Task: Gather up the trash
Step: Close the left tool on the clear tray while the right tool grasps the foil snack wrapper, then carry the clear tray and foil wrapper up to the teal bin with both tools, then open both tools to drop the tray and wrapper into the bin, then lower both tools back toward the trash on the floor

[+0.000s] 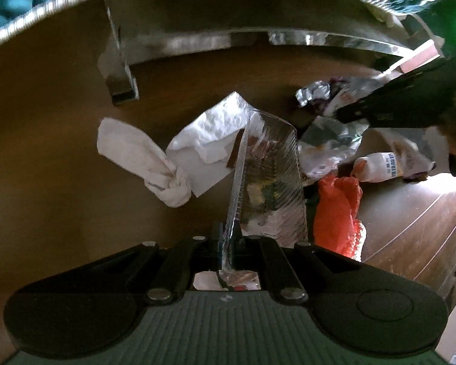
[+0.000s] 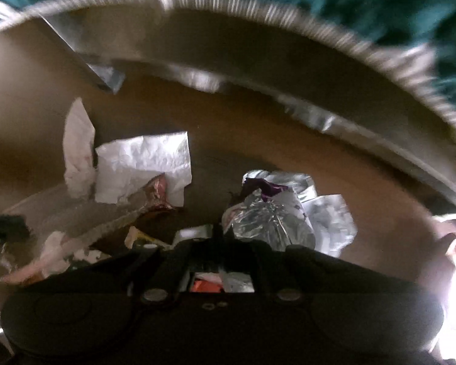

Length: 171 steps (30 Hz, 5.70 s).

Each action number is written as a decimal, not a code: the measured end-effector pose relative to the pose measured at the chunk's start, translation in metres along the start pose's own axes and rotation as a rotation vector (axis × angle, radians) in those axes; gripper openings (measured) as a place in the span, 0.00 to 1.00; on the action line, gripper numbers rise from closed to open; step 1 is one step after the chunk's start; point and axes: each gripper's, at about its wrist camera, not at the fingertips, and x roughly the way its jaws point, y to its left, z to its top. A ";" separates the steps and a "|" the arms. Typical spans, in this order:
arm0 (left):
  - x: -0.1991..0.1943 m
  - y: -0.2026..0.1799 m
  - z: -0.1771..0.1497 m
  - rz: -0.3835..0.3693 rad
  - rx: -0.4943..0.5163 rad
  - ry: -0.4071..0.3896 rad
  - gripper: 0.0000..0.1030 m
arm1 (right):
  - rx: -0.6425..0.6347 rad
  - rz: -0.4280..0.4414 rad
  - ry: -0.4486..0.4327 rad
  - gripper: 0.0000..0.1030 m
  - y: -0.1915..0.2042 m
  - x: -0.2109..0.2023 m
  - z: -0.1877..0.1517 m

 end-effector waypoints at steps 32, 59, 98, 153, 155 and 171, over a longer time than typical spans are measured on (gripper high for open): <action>-0.378 -0.127 0.008 0.154 0.253 -0.557 0.04 | -0.005 0.115 -0.685 0.00 0.018 -0.458 -0.052; -0.566 -0.131 0.156 0.352 0.009 -0.855 0.05 | 0.056 0.185 -1.115 0.00 0.008 -0.635 0.118; -0.481 -0.096 0.238 0.343 -0.072 -0.661 0.66 | 0.342 0.258 -0.555 0.50 -0.028 -0.535 0.244; -0.464 -0.075 0.019 0.217 -0.146 -0.757 1.00 | -0.022 0.216 -0.526 0.51 0.019 -0.486 -0.029; -0.446 -0.063 0.018 0.218 -0.169 -0.758 1.00 | -0.033 0.199 -0.505 0.51 0.017 -0.456 -0.035; -0.200 0.028 0.036 0.284 -0.216 -0.392 1.00 | -0.039 0.061 -0.247 0.51 -0.022 -0.202 -0.051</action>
